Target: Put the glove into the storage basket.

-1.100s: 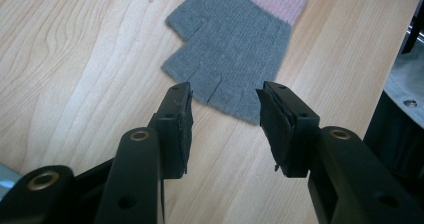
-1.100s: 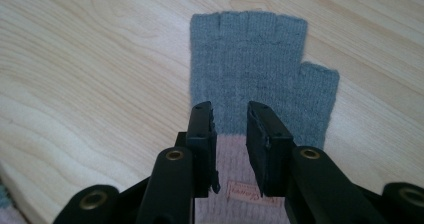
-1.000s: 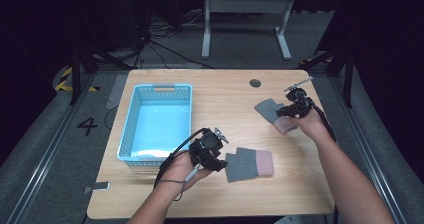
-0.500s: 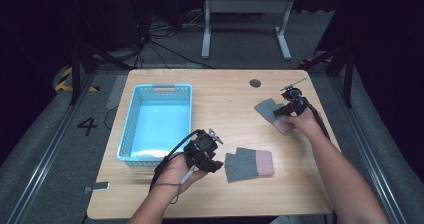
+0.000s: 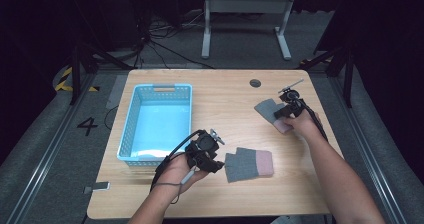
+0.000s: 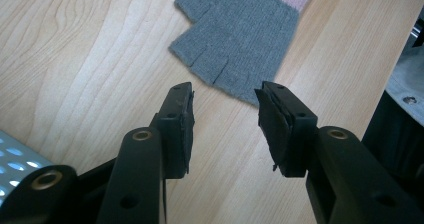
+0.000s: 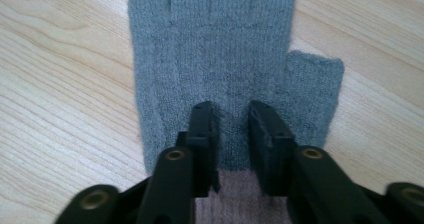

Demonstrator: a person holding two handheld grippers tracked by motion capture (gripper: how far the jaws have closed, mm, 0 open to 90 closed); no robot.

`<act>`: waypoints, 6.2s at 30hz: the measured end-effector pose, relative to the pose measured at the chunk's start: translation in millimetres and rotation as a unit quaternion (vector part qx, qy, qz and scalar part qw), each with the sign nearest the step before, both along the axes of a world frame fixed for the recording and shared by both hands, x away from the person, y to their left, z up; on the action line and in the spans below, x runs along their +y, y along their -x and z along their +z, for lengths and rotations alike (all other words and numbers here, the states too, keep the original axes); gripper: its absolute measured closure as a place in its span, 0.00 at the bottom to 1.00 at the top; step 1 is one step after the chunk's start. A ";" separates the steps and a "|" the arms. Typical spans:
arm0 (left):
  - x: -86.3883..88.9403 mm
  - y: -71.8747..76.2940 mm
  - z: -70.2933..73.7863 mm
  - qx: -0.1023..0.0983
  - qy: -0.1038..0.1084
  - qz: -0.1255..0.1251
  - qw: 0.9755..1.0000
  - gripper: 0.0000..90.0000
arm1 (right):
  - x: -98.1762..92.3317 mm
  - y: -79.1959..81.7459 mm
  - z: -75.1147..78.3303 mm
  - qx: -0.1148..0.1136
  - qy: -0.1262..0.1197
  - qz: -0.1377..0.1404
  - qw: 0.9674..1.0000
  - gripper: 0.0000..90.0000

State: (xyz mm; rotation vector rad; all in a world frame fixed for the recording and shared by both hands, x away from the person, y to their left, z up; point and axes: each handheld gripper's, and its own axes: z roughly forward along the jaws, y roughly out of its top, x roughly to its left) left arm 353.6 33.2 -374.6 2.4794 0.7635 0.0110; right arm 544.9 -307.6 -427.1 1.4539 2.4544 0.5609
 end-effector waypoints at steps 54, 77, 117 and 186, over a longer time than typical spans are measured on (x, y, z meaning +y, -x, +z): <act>6.0 -10.2 13.5 -0.006 0.017 0.001 1.000 0.63 | 8.9 74.2 86.1 -0.036 -0.015 0.153 0.988 0.95; 18.2 -6.4 16.8 -0.012 0.022 0.020 0.999 0.62 | 52.2 120.8 86.2 -0.030 -0.019 0.268 0.963 0.94; 15.0 -4.7 13.8 -0.008 0.022 0.013 1.000 0.63 | 98.2 155.1 44.2 0.010 0.003 0.367 0.930 0.94; -29.7 1.0 -50.9 0.067 -0.053 -0.034 0.996 0.72 | 4.9 164.1 5.4 0.028 -0.035 0.240 0.970 0.76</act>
